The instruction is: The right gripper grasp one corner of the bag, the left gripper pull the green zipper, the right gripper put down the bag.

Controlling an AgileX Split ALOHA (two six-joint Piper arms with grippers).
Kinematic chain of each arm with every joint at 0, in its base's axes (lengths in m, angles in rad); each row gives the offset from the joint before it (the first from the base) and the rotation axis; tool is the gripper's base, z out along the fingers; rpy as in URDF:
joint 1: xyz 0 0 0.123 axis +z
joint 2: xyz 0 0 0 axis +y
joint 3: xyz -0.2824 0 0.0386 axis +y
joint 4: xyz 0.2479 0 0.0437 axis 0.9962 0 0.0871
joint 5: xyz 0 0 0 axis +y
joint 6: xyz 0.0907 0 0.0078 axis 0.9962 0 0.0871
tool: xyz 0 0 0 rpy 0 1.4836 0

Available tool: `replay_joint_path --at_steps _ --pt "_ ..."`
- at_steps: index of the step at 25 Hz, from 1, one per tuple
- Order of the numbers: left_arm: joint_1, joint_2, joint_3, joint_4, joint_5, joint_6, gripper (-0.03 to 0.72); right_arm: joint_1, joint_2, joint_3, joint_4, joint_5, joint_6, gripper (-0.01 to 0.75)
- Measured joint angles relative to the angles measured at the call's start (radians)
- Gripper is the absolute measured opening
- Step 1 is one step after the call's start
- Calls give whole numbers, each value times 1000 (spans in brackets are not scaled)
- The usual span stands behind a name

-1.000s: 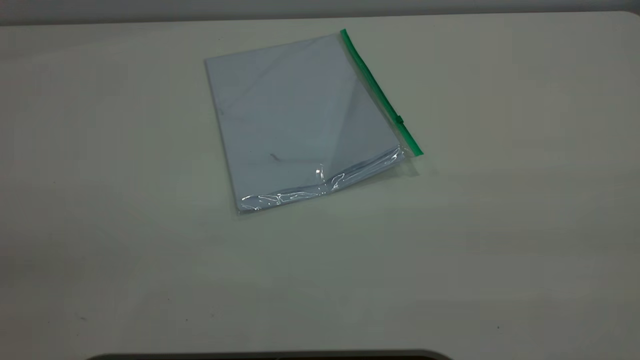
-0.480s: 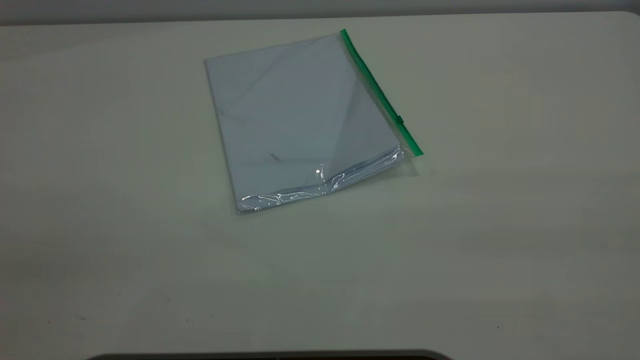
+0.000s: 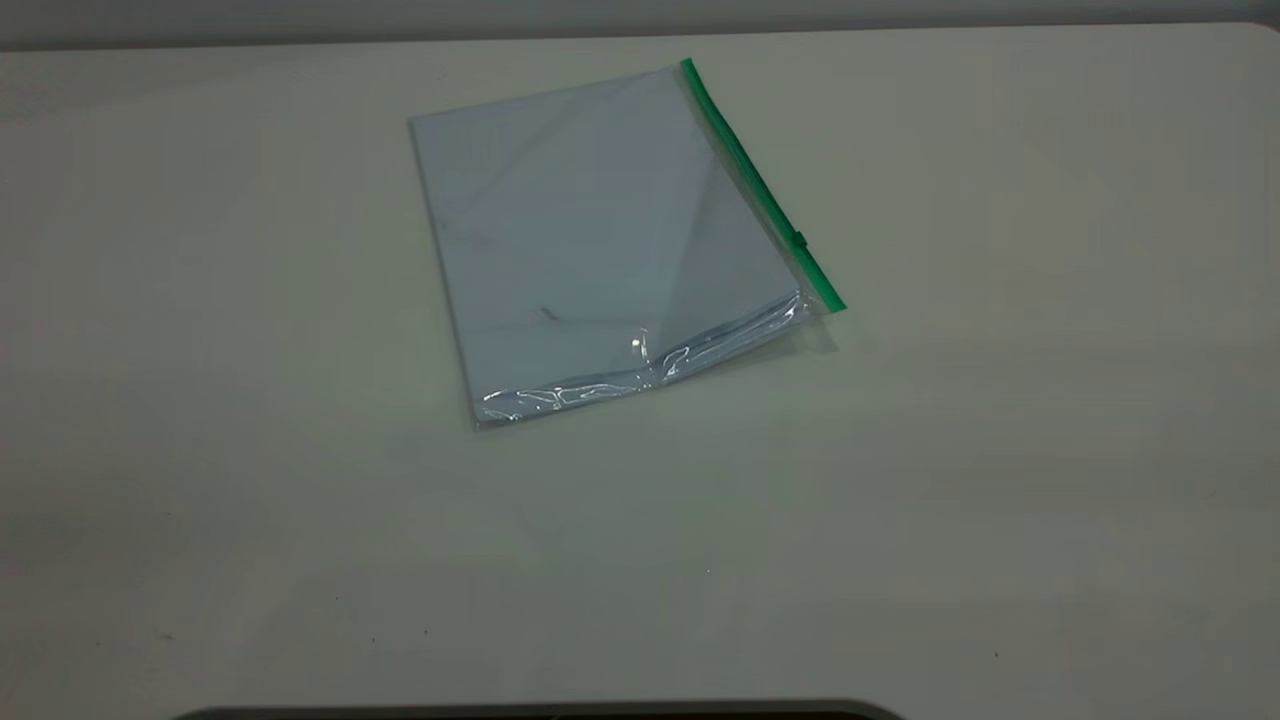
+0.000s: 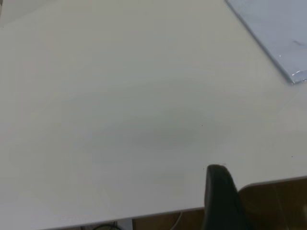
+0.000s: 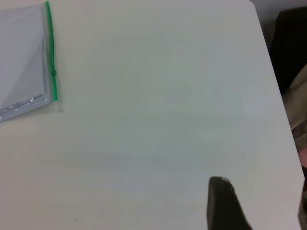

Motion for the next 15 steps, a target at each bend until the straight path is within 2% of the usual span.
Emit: replay_joint_path --at_steps 10,15 --pt "0 0 0 0 0 0 478 0 0 0 -5 0 0 412" --pt "0 0 0 0 0 1 478 0 0 0 -17 0 2 389"
